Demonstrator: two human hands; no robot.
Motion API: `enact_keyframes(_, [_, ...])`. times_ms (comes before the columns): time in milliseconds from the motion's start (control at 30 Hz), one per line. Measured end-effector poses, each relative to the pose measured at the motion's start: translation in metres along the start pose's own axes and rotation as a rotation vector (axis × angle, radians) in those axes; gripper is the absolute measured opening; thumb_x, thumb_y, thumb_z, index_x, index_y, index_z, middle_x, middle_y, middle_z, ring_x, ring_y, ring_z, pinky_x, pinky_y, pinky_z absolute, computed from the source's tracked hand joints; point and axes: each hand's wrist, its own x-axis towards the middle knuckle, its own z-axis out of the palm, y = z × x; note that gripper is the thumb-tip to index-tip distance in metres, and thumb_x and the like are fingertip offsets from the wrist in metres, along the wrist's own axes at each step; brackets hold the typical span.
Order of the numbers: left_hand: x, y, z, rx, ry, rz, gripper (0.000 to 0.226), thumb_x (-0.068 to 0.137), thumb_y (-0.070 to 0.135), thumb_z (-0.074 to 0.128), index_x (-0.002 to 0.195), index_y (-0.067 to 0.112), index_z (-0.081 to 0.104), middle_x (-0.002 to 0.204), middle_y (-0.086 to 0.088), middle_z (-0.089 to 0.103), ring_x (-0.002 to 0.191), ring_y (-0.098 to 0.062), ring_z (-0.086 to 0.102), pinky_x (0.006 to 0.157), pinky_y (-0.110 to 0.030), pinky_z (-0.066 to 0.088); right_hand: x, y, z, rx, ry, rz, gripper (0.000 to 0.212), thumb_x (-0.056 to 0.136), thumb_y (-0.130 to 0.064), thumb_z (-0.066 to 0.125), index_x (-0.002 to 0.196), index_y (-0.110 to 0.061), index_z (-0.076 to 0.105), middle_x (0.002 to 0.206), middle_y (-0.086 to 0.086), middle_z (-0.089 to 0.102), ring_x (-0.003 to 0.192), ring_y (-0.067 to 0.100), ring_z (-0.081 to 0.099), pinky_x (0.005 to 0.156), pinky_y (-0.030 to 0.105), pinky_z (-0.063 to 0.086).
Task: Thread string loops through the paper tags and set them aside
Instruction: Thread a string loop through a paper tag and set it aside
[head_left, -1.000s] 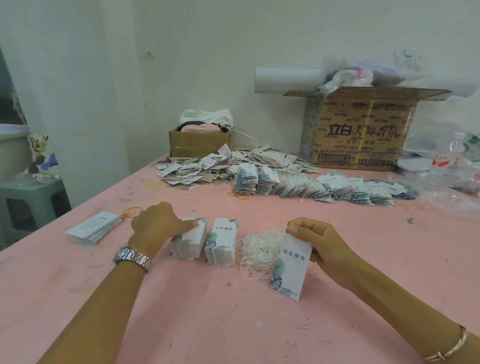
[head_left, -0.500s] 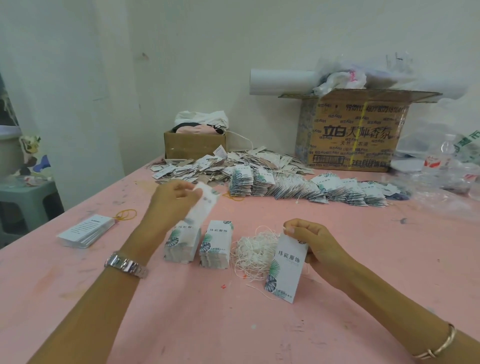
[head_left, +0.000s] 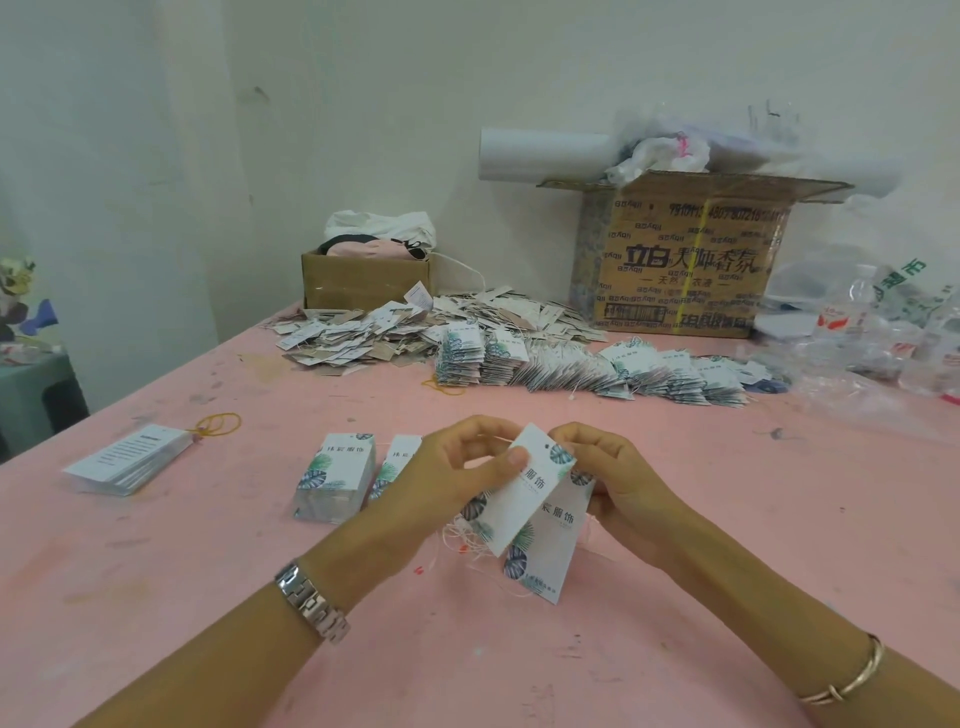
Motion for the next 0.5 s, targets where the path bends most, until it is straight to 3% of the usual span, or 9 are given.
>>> enact_keyframes(267, [-0.0014,-0.0037,0.0048,-0.056,-0.021,-0.032,0.032,0.077,0.030,0.070,0.106,0.017,0.066,0.091,0.002,0.073,0.081,-0.009,0.068,0.068,-0.019,0.052,-0.0024,-0.0024,0.0005,0.002,-0.015,-0.005,0.009,0.078,-0.023,0.075,0.070,-0.023,0.070,0.074,0.012,0.058,0.066,0.021,0.041,0.057,0.033,0.018])
enact_keyframes(400, [-0.0017,-0.0048,0.0054,-0.049,-0.021,-0.040,0.029,0.077,0.031,0.070,0.103,0.019,0.066,0.092,0.001,0.073,0.080,-0.008,0.068,0.066,-0.018,0.052,-0.0036,-0.0039,0.0024,-0.026,-0.038,0.004,0.009,0.079,-0.026,0.073,0.070,-0.025,0.071,0.070,0.005,0.064,0.062,0.017,0.051,0.054,0.029,0.026])
enact_keyframes(500, [-0.0020,-0.0065,0.0067,-0.038,-0.033,-0.052,0.028,0.078,0.031,0.070,0.103,0.020,0.066,0.093,0.000,0.073,0.083,-0.010,0.067,0.070,-0.020,0.053,-0.0038,-0.0033,0.0021,-0.044,-0.038,0.003,0.012,0.081,-0.027,0.072,0.069,-0.025,0.071,0.068,0.003,0.063,0.064,0.019,0.048,0.055,0.030,0.024])
